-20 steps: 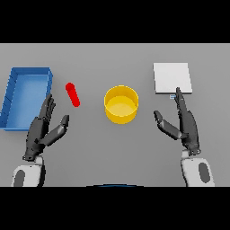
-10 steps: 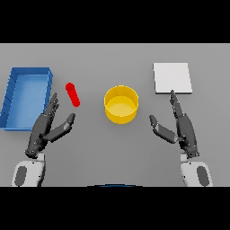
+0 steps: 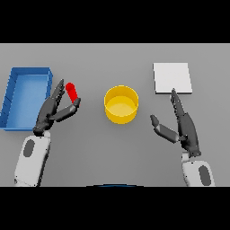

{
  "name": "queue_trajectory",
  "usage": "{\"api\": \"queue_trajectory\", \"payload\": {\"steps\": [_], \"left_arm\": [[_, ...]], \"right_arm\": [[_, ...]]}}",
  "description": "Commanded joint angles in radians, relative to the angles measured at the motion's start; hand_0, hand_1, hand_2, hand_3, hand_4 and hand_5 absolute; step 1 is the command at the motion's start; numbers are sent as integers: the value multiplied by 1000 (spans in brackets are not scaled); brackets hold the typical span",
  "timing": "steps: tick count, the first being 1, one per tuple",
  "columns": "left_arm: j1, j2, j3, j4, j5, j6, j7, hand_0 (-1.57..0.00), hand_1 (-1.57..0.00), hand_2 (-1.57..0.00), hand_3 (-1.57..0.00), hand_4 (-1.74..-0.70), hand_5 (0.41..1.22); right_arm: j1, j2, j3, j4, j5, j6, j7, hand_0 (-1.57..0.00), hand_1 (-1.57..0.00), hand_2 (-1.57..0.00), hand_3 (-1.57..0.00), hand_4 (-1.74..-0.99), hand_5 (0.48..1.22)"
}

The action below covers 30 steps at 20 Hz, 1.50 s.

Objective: Pick up the red beaker and tilt it to pour out 1 green nut into yellow bowl. Pick up the yellow bowl and place it on the metallic measuring scale.

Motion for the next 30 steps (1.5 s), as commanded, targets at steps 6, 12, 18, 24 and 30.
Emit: {"api": "queue_trajectory", "payload": {"steps": [6, 12, 18, 24, 30], "left_arm": [[-106, -6, 4, 124, -36, 21, -25, 1, 1, 1, 1, -1197, 661], [-204, -20, 36, 273, -49, 60, -65, 1, 1, 1, 1, -1215, 678], [-272, -57, 104, 399, 9, 69, -178, -4, -7, -54, -37, -1328, 738], [-304, -74, 101, 465, -55, 168, -224, -918, -941, -989, -984, -1558, 1043], [-312, -79, 84, 464, -69, 173, -223, -1400, -1406, -1419, -1357, -1542, 1174]], "right_arm": [[16, 8, 2, -1, 5, -8, -13, 1, 1, 1, 1, -1226, 631], [13, -3, -12, -4, -12, -1, -3, 1, 1, 1, 1, -1241, 641], [7, 6, -8, -13, -18, 0, 13, 1, 1, 1, 1, -1244, 644], [26, 2, -10, -12, -16, 0, -10, 1, 1, 1, 1, -1239, 648], [21, 8, -13, -13, -34, 7, -1, 1, 1, 1, 1, -1255, 644]]}}
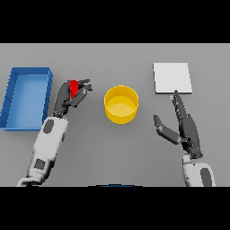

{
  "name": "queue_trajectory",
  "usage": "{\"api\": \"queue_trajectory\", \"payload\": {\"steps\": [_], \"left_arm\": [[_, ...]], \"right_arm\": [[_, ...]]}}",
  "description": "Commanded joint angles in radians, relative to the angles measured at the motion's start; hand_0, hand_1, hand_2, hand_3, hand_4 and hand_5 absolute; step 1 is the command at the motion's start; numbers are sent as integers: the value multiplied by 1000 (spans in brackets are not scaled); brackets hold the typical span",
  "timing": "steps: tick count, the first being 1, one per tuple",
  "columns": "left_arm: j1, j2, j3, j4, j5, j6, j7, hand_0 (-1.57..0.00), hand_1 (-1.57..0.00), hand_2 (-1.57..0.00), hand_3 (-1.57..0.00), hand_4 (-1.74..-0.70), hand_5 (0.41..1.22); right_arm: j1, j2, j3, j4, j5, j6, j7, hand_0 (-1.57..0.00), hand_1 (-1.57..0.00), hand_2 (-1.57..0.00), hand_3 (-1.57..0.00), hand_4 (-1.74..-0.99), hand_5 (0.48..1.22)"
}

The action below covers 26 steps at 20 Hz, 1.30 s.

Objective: Pick up the red beaker and tilt it to pour out 1 green nut into yellow bowl. Pick up the yellow bowl and place it on the metallic measuring scale.

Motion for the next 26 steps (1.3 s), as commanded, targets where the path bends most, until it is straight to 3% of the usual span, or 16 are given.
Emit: {"api": "queue_trajectory", "payload": {"steps": [1, 4, 6, 8, 16, 23, 26], "left_arm": [[4, -6, 9, -10, 22, -15, -15, -1434, -1439, -1449, -1400, -1582, 1171], [13, -9, 33, -58, 97, -73, -28, -1501, -1503, -1509, -1484, -1660, 1150], [8, -4, 34, -104, 124, -89, -9, -1526, -1528, -1531, -1515, -1689, 1140], [-2, 9, 27, -144, 136, -98, 32, -1542, -1543, -1545, -1535, -1708, 1132], [-46, 74, -50, -162, 73, -116, 78, -1556, -1557, -1558, -1553, -1724, 1139], [-134, 194, -248, -174, -143, -149, 183, -1568, -1568, -1568, -1567, -1737, 1125], [-188, 218, -347, -188, -233, -179, 236, -1569, -1569, -1570, -1569, -1739, 1134]], "right_arm": [[1, -1, 3, -7, 1, 2, 6, 1, 1, 1, 1, -1251, 641], [14, -3, 6, -10, 20, -10, -9, 1, 1, 1, 1, -1246, 644], [-6, -6, 2, 2, 23, -13, 3, 1, 1, 1, 1, -1236, 644], [7, -9, 8, -5, 28, -9, -19, 1, 1, 1, 1, -1228, 645], [-2, -7, 17, 11, 64, -30, -44, 1, 1, 1, 1, -1219, 661], [-14, -34, 5, -8, 60, -19, -5, 1, 1, 1, 1, -1186, 660], [-16, -16, 19, -3, 69, -22, 14, 1, 1, 1, 1, -1178, 667]]}}
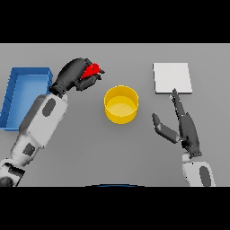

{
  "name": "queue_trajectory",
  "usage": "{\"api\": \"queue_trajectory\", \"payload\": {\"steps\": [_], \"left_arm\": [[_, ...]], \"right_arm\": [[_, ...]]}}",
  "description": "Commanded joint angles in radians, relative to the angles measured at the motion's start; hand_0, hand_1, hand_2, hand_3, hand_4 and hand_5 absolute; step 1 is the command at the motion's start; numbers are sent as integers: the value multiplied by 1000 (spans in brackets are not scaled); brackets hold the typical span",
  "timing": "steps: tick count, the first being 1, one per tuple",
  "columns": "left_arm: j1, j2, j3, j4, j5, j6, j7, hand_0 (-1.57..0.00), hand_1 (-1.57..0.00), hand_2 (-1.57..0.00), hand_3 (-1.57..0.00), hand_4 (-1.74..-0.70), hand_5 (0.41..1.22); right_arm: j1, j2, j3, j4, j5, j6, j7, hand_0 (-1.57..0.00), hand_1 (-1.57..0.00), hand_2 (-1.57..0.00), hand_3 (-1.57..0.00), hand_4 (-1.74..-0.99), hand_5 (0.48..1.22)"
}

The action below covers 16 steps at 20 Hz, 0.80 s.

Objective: Pick up the red beaker and tilt it to pour out 1 green nut into yellow bowl. Pick up the yellow bowl and place it on the metallic measuring scale.

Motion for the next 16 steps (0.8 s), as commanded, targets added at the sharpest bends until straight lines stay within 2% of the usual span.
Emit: {"api": "queue_trajectory", "payload": {"steps": [1, 2, 5, 7, 8, 11, 15, 16], "left_arm": [[-9, 18, -25, -3, -26, -13, 7, -1570, -1570, -1570, -1569, -1740, 1139], [-35, 26, -58, 14, -68, -18, 38, -1570, -1570, -1570, -1570, -1740, 1147], [-87, 52, -175, 18, -189, -52, 66, -1570, -1571, -1571, -1570, -1740, 1183], [-130, 47, -239, 46, -250, -84, 91, -1571, -1571, -1571, -1571, -1741, 1197], [-150, 55, -270, 57, -278, -112, 93, -1571, -1571, -1571, -1571, -1689, 1202], [-212, 74, -357, 85, -355, -170, 69, -1571, -1571, -1571, -1383, -1710, 1211], [-298, 74, -450, 133, -455, -244, 27, -1571, -1571, -1571, -1295, -1719, 1217], [-312, 74, -469, 138, -472, -255, 5, -1571, -1571, -1571, -1350, -1721, 1218]], "right_arm": [[13, 0, 1, -1, -2, 2, -18, 1, 1, 1, 1, -1178, 667], [12, 2, 0, 5, -10, 7, -20, 1, 1, 1, 1, -1182, 668], [20, 3, -3, -3, -21, 12, -31, 1, 1, 1, 1, -1183, 673], [25, 12, 4, -10, -15, 9, -16, 1, 1, 1, 1, -1187, 676], [16, 16, 5, -4, -10, 2, -2, 1, 1, 1, 1, -1191, 675], [21, 16, -5, -14, -36, 13, 5, 1, 1, 1, 1, -1195, 671], [31, 32, -10, -9, -62, 18, 9, 1, 1, 1, 1, -1206, 639], [33, 32, -18, -7, -76, 22, 4, 1, 1, 1, 1, -1212, 631]]}}
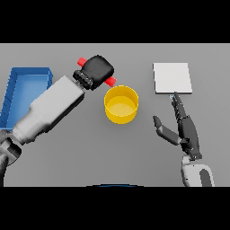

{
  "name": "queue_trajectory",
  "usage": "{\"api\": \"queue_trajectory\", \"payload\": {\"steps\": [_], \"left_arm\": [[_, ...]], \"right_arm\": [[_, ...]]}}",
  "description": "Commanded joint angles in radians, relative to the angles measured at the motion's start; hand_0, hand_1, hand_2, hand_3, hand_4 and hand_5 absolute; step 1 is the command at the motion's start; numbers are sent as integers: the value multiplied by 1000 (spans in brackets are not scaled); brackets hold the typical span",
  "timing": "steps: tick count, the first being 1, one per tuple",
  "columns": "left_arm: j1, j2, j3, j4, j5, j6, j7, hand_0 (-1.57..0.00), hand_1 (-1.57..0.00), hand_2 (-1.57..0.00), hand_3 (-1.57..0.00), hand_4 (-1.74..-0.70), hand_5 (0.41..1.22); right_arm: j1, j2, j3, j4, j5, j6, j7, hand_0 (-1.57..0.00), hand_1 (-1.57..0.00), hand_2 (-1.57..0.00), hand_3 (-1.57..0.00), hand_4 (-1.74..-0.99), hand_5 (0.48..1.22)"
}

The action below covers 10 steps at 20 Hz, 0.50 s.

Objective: Pick up the red beaker and tilt it to pour out 1 green nut into yellow bowl. Pick up the yellow bowl and place it on the metallic measuring scale.

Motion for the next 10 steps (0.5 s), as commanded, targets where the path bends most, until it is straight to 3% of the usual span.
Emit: {"api": "queue_trajectory", "payload": {"steps": [1, 4, 10], "left_arm": [[-12, -4, -20, 17, -18, -6, -23, -1571, -1571, -1571, -1394, -1723, 1218], [-58, -31, -83, 62, -88, 0, -71, -1571, -1571, -1571, -1480, -1729, 1220], [-136, -16, -201, 75, -219, -12, -147, -1571, -1571, -1571, -1547, -1737, 1221]], "right_arm": [[6, -2, 3, -6, 10, -5, -11, 1, 1, 1, 1, -1220, 624], [-5, 0, 5, 0, 40, -29, -15, 1, 1, 1, 1, -1214, 600], [-6, 7, 11, 6, 60, -48, -35, 1, 1, 1, 1, -1160, 569]]}}
